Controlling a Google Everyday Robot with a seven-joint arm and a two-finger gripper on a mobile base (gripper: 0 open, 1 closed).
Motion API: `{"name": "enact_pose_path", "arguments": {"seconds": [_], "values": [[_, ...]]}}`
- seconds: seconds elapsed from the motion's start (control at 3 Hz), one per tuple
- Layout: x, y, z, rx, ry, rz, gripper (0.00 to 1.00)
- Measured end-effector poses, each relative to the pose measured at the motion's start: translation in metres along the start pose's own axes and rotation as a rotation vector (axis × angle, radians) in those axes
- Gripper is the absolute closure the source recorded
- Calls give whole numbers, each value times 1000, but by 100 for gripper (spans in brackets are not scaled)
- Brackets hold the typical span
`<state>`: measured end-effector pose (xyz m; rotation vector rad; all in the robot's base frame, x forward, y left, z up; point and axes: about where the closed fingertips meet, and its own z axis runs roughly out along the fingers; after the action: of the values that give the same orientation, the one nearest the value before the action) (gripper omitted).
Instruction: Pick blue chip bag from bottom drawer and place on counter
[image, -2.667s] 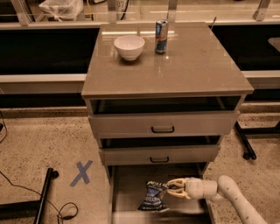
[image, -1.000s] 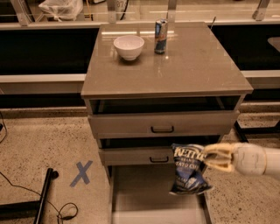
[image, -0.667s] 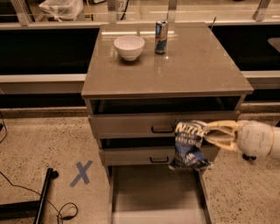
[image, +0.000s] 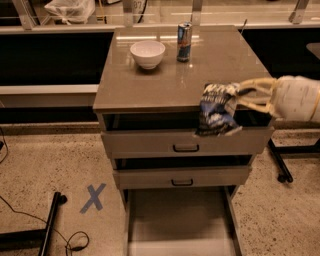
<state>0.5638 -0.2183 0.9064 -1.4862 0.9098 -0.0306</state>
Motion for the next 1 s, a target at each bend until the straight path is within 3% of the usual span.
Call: {"name": "enact_pose_path", "arguments": {"seconds": [0.33,0.67,1.0], "values": [[13,-72,4,39,63,73,100],[78,-117,12,114,196,246,100],[140,-99,18,174,301,394,100]]}}
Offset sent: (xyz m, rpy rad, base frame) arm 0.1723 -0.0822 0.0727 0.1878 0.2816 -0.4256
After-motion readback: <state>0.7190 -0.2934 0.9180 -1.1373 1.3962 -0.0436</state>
